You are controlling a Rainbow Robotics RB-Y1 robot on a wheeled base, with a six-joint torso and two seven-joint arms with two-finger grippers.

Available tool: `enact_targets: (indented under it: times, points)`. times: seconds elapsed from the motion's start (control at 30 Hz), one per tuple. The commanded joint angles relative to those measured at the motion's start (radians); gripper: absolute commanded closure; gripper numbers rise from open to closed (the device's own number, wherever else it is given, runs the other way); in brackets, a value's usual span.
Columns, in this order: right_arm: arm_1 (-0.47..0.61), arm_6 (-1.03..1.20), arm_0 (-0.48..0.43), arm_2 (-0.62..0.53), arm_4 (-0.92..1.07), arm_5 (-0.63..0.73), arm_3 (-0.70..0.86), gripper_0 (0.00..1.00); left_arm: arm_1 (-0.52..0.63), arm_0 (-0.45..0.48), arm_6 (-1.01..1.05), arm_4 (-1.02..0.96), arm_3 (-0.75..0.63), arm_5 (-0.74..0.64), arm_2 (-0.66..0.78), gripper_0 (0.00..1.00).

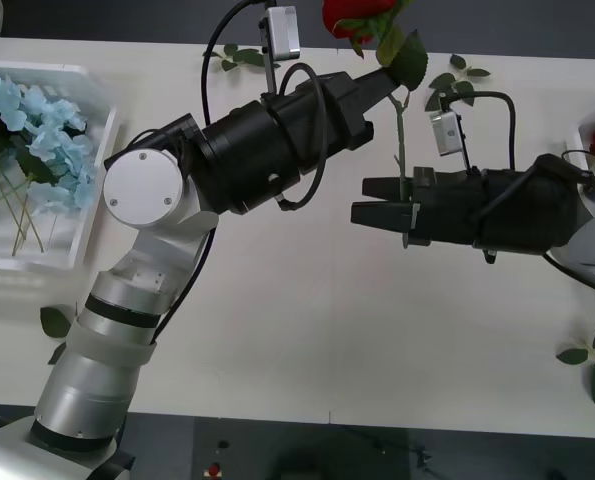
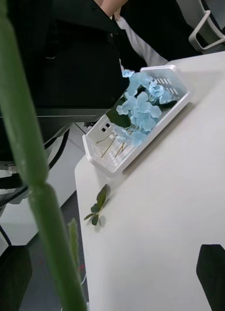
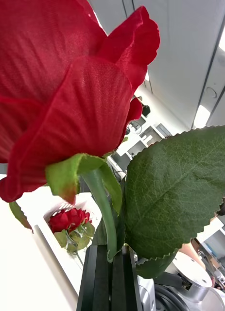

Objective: Put the red flowers into the right box and the blue flowers into the left box

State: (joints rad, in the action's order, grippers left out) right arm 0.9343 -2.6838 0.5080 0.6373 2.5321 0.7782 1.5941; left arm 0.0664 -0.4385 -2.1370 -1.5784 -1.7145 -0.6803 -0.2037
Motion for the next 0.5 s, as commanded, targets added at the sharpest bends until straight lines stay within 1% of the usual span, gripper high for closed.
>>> enact_targets:
  times: [0.03,0.27,0.3,0.33,0.37,0.4,0.43,0.47,0.5]
  points:
    - [-0.005,-0.021,0.029,-0.008,-0.004,0.001,0.001,0.0,-0.011,-0.025,-0.047,0.0,-0.02,0.01,-0.02,1.0]
    - [-0.014,-0.021,0.03,-0.005,-0.004,0.001,0.001,0.0,-0.011,-0.025,-0.047,0.0,-0.017,0.01,-0.02,1.0]
    - [-0.014,-0.021,0.03,-0.005,-0.004,0.001,0.0,0.0,-0.011,-0.025,-0.047,0.0,-0.017,0.01,-0.019,1.0]
    - [-0.014,-0.021,0.03,-0.005,-0.004,0.001,0.0,0.04,-0.011,-0.023,-0.047,0.0,-0.019,0.008,-0.019,1.0]
    - [-0.014,-0.021,0.03,-0.005,-0.004,0.001,0.0,0.18,-0.011,-0.025,-0.047,0.0,-0.019,0.01,-0.019,1.0]
    - [-0.014,-0.021,0.03,-0.005,-0.004,0.001,0.0,0.46,-0.011,-0.025,-0.047,0.0,-0.017,0.01,-0.02,1.0]
    - [-0.014,-0.021,0.03,-0.005,-0.004,0.001,0.0,0.71,-0.011,-0.025,-0.047,0.0,-0.016,0.01,-0.02,1.0]
    - [-0.014,-0.021,0.03,-0.005,-0.004,0.001,0.0,0.82,-0.011,-0.025,-0.047,0.0,-0.017,0.01,-0.02,1.0]
    - [-0.014,-0.021,0.032,-0.005,-0.004,0.003,0.0,0.92,-0.011,-0.023,-0.047,0.0,-0.016,0.01,-0.019,1.0]
